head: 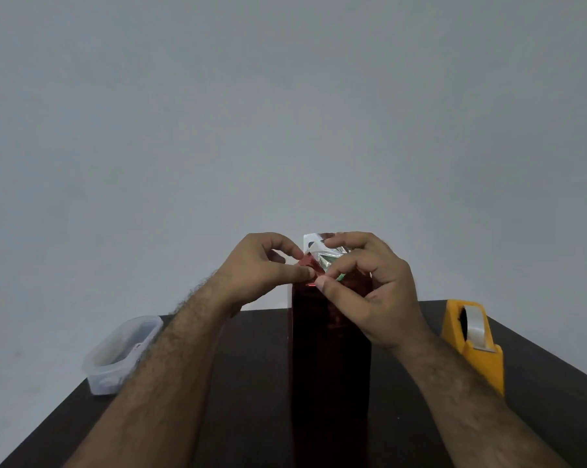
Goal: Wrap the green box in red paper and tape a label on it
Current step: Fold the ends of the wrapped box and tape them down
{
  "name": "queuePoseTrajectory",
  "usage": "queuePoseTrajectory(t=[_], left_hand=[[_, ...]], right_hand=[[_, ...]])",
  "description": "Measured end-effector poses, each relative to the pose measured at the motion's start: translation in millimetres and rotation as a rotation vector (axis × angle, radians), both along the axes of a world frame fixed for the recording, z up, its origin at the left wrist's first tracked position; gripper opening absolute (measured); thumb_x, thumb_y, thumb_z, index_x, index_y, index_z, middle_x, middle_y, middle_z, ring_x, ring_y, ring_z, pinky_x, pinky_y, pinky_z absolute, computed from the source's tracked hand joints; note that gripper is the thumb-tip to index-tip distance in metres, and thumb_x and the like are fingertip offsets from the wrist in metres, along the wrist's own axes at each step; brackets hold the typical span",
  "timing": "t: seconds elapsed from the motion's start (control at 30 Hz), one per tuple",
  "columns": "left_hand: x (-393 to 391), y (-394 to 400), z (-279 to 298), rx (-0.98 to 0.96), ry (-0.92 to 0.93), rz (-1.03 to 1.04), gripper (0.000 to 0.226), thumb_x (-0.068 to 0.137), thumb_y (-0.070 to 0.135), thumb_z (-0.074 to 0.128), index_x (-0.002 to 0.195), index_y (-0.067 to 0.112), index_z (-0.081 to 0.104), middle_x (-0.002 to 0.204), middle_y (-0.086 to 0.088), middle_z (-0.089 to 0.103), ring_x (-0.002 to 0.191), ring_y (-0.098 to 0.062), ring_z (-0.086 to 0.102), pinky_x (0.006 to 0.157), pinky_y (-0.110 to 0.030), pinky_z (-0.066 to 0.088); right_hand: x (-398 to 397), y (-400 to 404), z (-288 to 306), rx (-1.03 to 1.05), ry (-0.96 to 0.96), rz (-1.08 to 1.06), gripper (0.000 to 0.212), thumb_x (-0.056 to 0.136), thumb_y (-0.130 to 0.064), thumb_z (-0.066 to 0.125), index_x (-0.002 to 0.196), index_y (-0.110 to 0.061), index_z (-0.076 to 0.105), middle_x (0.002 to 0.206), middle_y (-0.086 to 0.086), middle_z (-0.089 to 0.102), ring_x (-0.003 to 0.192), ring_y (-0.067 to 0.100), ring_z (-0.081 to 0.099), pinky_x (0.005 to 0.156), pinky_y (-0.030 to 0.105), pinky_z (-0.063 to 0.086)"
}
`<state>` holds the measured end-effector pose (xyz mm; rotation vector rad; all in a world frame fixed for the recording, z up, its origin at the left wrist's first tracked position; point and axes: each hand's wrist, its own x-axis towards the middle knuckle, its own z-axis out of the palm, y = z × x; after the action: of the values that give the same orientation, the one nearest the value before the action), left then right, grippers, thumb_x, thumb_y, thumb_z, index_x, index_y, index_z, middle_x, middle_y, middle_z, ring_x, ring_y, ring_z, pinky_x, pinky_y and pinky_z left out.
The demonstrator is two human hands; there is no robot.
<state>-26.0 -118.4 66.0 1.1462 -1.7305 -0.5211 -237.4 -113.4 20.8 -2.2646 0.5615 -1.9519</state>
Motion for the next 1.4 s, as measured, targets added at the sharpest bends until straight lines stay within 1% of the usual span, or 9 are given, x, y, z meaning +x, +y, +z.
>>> queuePoseTrajectory(t=[0.13, 0.23, 0.5, 0.7, 0.87, 1.03, 1.1, 1.2, 1.4], left_hand=[[4, -4, 0, 0.060, -0.033, -0.036, 0.039, 0.062, 0.051, 0.092, 0.090, 0.024, 0.084, 0.093, -0.022, 0.075, 0.083, -0.022, 0.067, 0.084, -0.038, 0.051], [2, -4, -2, 0.107, -0.036, -0.040, 0.032, 0.069, 0.047, 0.090, 0.093, 0.027, 0.086, 0.099, -0.005, 0.081, 0.106, -0.021, 0.074, 0.108, -0.045, 0.054], [0, -3, -1, 0.125, -0.012, -0.042, 0.010, 0.084, 0.030, 0.085, 0.093, 0.026, 0.086, 0.099, 0.009, 0.082, 0.108, -0.008, 0.072, 0.110, -0.042, 0.051], [-9, -1, -1, 0.107, -0.036, -0.052, 0.025, 0.073, 0.049, 0.083, 0.092, 0.032, 0.084, 0.099, 0.012, 0.080, 0.106, -0.005, 0.071, 0.107, -0.041, 0.052], [-11, -2, -1, 0.128, -0.037, -0.095, 0.012, 0.084, 0.033, 0.084, 0.096, 0.031, 0.085, 0.098, 0.010, 0.080, 0.103, -0.003, 0.072, 0.100, -0.030, 0.051], [-9, -3, -3, 0.194, -0.006, -0.116, 0.014, 0.086, 0.031, 0.083, 0.100, 0.029, 0.086, 0.100, 0.017, 0.080, 0.101, 0.007, 0.069, 0.091, -0.020, 0.046], [-6, -4, -3, 0.203, 0.002, -0.109, 0.017, 0.084, 0.032, 0.085, 0.101, 0.029, 0.086, 0.099, 0.019, 0.080, 0.099, 0.010, 0.066, 0.089, -0.020, 0.045], [-3, -3, -3, 0.205, 0.000, -0.124, 0.018, 0.084, 0.034, 0.085, 0.102, 0.031, 0.086, 0.099, 0.022, 0.079, 0.098, 0.012, 0.067, 0.089, -0.022, 0.044], [-8, 1, -3, 0.195, -0.011, -0.184, 0.009, 0.091, 0.033, 0.081, 0.100, 0.035, 0.082, 0.085, 0.034, 0.075, 0.078, 0.027, 0.061, 0.077, -0.018, 0.041]], right_hand=[[-3, -4, 1, -0.031, -0.116, -0.006, 0.015, 0.089, -0.022, 0.071, 0.093, -0.009, 0.078, 0.118, 0.002, 0.070, 0.119, 0.019, 0.065, 0.094, 0.029, 0.054], [-10, -6, 4, -0.018, -0.174, -0.046, 0.023, 0.092, -0.028, 0.064, 0.100, -0.011, 0.077, 0.119, 0.001, 0.070, 0.123, 0.019, 0.062, 0.099, 0.027, 0.050], [-3, -9, 13, 0.240, -0.080, -0.010, 0.012, 0.091, -0.014, 0.079, 0.086, -0.024, 0.083, 0.116, -0.008, 0.073, 0.117, 0.008, 0.065, 0.088, 0.018, 0.049], [-3, 1, 27, 0.159, 0.276, -0.206, 0.023, 0.083, -0.048, 0.071, 0.066, -0.034, 0.078, 0.110, -0.023, 0.071, 0.122, 0.000, 0.060, 0.099, 0.038, 0.048], [-7, 1, 27, 0.089, 0.456, -0.337, 0.023, 0.077, -0.053, 0.070, 0.064, -0.035, 0.074, 0.109, -0.027, 0.071, 0.130, 0.002, 0.057, 0.112, 0.063, 0.034], [-21, 7, 21, 0.113, 0.028, -0.216, 0.009, 0.082, -0.028, 0.080, 0.073, -0.031, 0.078, 0.112, -0.015, 0.074, 0.117, 0.007, 0.065, 0.102, 0.027, 0.046], [-37, -3, 14, 0.203, -0.181, -0.273, 0.011, 0.085, -0.023, 0.082, 0.077, -0.028, 0.077, 0.110, -0.011, 0.075, 0.113, 0.006, 0.067, 0.099, 0.021, 0.047], [-70, -13, 1, 0.415, -0.330, -0.442, 0.010, 0.090, -0.022, 0.081, 0.081, -0.026, 0.080, 0.096, -0.013, 0.077, 0.099, 0.005, 0.069, 0.094, 0.031, 0.054], [-147, -17, -28, 1.006, 0.022, -1.028, 0.026, 0.091, -0.039, 0.070, 0.089, -0.014, 0.074, 0.095, 0.004, 0.072, 0.091, 0.027, 0.065, 0.077, 0.038, 0.055]])
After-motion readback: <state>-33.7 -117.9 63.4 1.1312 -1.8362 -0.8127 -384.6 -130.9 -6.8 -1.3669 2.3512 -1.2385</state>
